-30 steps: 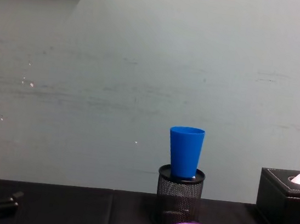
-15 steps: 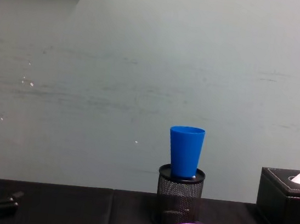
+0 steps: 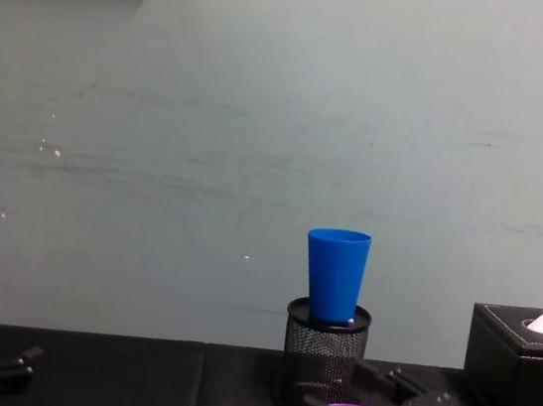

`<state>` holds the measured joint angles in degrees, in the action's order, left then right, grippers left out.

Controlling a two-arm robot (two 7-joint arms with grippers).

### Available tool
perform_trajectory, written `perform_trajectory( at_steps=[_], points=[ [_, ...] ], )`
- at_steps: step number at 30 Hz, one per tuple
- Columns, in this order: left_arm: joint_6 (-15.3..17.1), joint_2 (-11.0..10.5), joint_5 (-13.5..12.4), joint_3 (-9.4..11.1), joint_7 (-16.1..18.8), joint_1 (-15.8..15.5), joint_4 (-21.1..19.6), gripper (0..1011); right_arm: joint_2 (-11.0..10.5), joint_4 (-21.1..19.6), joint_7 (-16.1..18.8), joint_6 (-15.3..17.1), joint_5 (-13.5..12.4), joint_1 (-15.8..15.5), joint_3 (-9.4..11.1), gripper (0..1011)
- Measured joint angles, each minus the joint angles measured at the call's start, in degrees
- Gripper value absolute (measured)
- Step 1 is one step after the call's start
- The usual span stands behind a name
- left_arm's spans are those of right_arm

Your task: Pick up one cup with a gripper and tap it against the other cup.

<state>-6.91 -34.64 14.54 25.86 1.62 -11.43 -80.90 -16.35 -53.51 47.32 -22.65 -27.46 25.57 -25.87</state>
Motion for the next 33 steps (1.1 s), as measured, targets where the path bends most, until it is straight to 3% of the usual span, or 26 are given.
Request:
perform_trajectory(
  at_steps=[5,12,16,19,23,28,33],
  points=[
    [0.0,0.0,0.0,0.0,0.0,0.0,0.0,1000,-0.29,-2.57,-1.53,-0.04,-0.51,-0.75,0.96,1003],
    [0.0,0.0,0.0,0.0,0.0,0.0,0.0,1000,-0.45,-7.45,-8.76,2.16,-0.1,-2.69,3.34,1003],
    [0.0,0.0,0.0,0.0,0.0,0.0,0.0,1000,-0.07,-9.93,-13.92,4.39,0.7,-3.7,4.96,1003],
    [0.0,0.0,0.0,0.0,0.0,0.0,0.0,1000,0.61,-12.58,-20.13,7.59,2.29,-4.66,6.54,1003],
    [0.0,0.0,0.0,0.0,0.0,0.0,0.0,1000,1.43,-14.59,-25.76,11.16,3.87,-5.32,7.84,1003],
    [0.0,0.0,0.0,0.0,0.0,0.0,0.0,1000,2.62,-15.93,-31.75,15.59,5.93,-5.82,9.09,1003],
    [0.0,0.0,0.0,0.0,0.0,0.0,0.0,1000,3.48,-16.07,-34.84,18.02,7.41,-6.1,9.79,1003]
  ],
)
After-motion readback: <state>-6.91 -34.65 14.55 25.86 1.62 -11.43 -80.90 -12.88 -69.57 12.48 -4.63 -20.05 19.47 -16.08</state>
